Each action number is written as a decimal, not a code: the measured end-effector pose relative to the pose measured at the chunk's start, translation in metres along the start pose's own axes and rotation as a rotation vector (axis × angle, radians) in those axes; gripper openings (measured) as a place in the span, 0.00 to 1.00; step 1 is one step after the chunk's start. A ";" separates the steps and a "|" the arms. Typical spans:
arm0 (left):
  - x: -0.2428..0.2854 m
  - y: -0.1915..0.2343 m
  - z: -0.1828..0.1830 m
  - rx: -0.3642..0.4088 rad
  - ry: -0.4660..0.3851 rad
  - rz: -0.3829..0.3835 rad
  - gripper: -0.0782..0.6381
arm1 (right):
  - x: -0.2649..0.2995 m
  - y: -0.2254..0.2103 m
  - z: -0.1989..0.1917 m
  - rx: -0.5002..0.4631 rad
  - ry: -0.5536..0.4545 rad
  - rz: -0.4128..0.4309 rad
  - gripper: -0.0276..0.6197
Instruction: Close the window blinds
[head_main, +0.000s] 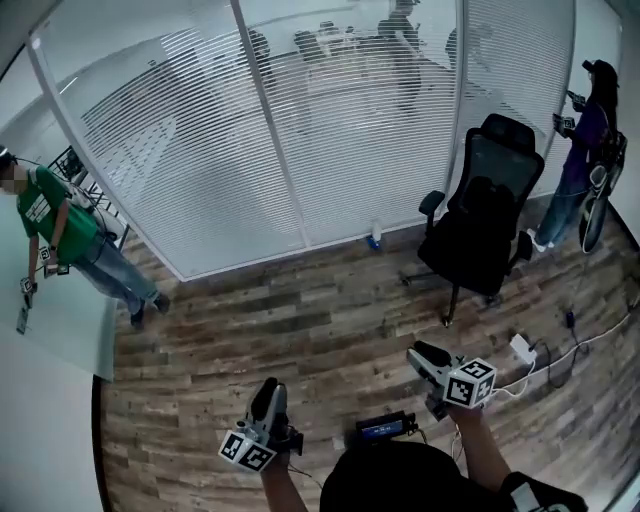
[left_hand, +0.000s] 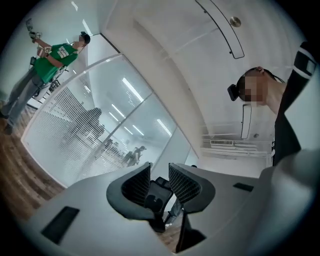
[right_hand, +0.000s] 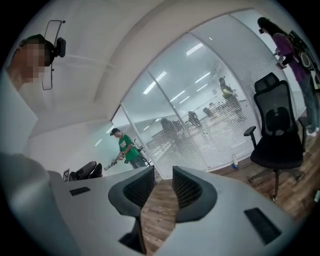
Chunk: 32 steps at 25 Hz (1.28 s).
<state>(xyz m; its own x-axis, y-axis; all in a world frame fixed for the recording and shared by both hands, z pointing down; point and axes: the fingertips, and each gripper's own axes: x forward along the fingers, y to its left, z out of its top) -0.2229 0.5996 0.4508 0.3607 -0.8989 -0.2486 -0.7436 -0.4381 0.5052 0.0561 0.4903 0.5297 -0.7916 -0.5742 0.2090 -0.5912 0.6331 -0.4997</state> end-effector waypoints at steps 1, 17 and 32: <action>0.013 0.007 0.003 0.002 0.006 -0.018 0.26 | 0.001 -0.004 0.005 0.000 -0.014 -0.019 0.20; 0.195 0.035 -0.034 0.023 0.149 -0.054 0.26 | 0.025 -0.155 0.059 0.123 -0.117 -0.094 0.20; 0.368 0.010 -0.067 0.071 0.201 -0.005 0.26 | 0.036 -0.298 0.186 0.131 -0.137 -0.030 0.20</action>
<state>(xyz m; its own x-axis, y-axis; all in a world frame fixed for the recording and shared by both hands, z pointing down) -0.0600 0.2639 0.4195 0.4646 -0.8821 -0.0773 -0.7768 -0.4479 0.4426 0.2322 0.1846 0.5294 -0.7404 -0.6625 0.1136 -0.5817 0.5469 -0.6021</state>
